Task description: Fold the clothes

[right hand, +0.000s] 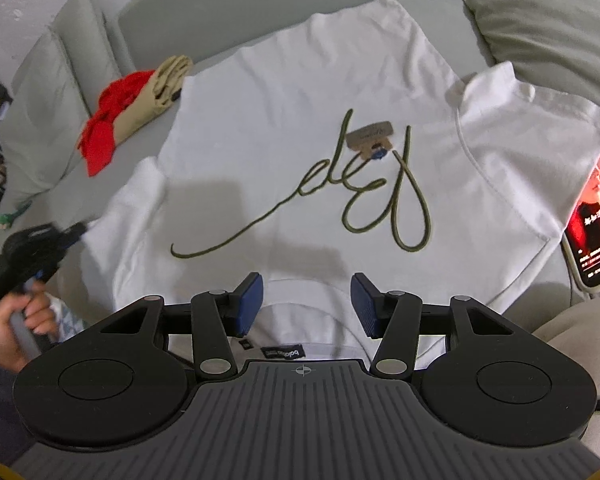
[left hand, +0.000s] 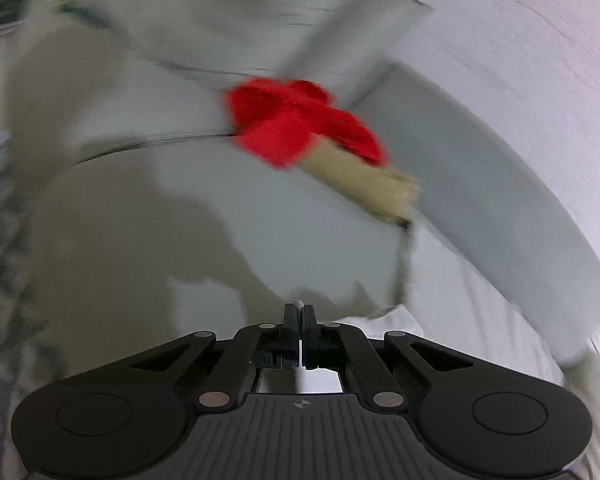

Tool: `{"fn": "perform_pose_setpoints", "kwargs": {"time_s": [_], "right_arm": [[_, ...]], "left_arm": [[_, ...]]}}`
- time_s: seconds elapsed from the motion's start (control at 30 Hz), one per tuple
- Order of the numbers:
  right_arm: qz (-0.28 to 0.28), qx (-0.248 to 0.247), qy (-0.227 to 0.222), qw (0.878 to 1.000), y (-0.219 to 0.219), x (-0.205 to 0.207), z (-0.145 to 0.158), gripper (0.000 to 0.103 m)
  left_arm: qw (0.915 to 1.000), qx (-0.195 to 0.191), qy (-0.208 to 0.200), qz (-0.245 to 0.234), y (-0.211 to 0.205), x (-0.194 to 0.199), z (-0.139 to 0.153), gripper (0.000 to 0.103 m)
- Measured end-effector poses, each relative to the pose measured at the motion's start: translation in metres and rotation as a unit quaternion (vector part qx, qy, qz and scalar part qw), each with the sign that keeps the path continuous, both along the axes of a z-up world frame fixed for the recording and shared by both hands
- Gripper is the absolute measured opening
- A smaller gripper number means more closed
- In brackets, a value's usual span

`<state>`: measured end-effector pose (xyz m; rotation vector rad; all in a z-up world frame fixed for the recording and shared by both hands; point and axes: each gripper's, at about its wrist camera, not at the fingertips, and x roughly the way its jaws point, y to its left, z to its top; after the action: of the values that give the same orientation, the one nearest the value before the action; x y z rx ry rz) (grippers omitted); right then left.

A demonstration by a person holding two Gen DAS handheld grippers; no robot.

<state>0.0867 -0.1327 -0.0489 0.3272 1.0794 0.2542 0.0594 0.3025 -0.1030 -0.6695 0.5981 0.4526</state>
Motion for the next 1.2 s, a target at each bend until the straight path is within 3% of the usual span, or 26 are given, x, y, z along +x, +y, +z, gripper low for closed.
{"fn": "perform_pose_setpoints", "kwargs": {"time_s": [0.1,0.23,0.3,0.4,0.47,0.6,0.67,0.77,0.83,0.9,1.0,1.1,1.2], "right_arm": [[0.002,0.001,0.013,1.000,0.002,0.001,-0.004,0.055],[-0.007,0.023,0.031,0.999,-0.004,-0.002,-0.005,0.056],[-0.011,0.032,0.027,0.999,-0.011,-0.006,-0.001,0.057],[-0.026,0.045,0.013,0.999,-0.029,-0.016,0.009,0.058],[-0.039,0.048,0.002,0.998,-0.042,-0.024,0.014,0.059],[-0.071,0.040,-0.001,0.997,-0.072,-0.035,0.011,0.062],[-0.086,0.025,0.010,0.996,-0.081,-0.035,0.001,0.062],[-0.069,-0.024,0.008,0.997,-0.076,-0.028,-0.014,0.042],[-0.033,-0.066,-0.013,0.997,-0.063,-0.018,-0.017,0.037],[-0.002,-0.103,-0.039,0.994,-0.047,-0.009,-0.019,0.037],[0.031,-0.156,-0.074,0.984,-0.023,0.006,-0.023,0.043],[0.043,-0.198,-0.077,0.976,-0.010,0.014,-0.036,0.049],[0.043,-0.207,-0.068,0.975,-0.011,0.011,-0.047,0.051]], "left_arm": [[0.9980,-0.039,0.041,0.029,0.014,-0.007,-0.022,0.001],[0.9974,-0.044,0.048,0.031,0.013,-0.012,-0.010,0.006],[0.9980,-0.023,0.054,0.024,0.005,-0.011,0.004,0.008],[0.9977,0.013,0.064,-0.015,-0.016,-0.025,0.029,0.020],[0.9954,0.017,0.074,-0.059,-0.036,-0.034,0.039,0.029],[0.9766,0.005,0.105,-0.188,-0.096,-0.046,0.042,0.034],[0.9667,0.017,0.120,-0.225,-0.129,-0.046,0.035,0.037],[0.9597,0.049,0.129,-0.245,-0.168,-0.035,0.021,0.036],[0.9585,0.084,0.116,-0.247,-0.191,-0.026,0.017,0.034],[0.9565,0.136,0.094,-0.241,-0.211,-0.017,0.017,0.031],[0.9412,0.203,0.112,-0.246,-0.237,0.000,0.008,0.031],[0.9277,0.208,0.182,-0.251,-0.243,0.010,-0.018,0.033],[0.9173,0.246,0.169,-0.263,-0.249,-0.003,-0.022,0.033]]}}
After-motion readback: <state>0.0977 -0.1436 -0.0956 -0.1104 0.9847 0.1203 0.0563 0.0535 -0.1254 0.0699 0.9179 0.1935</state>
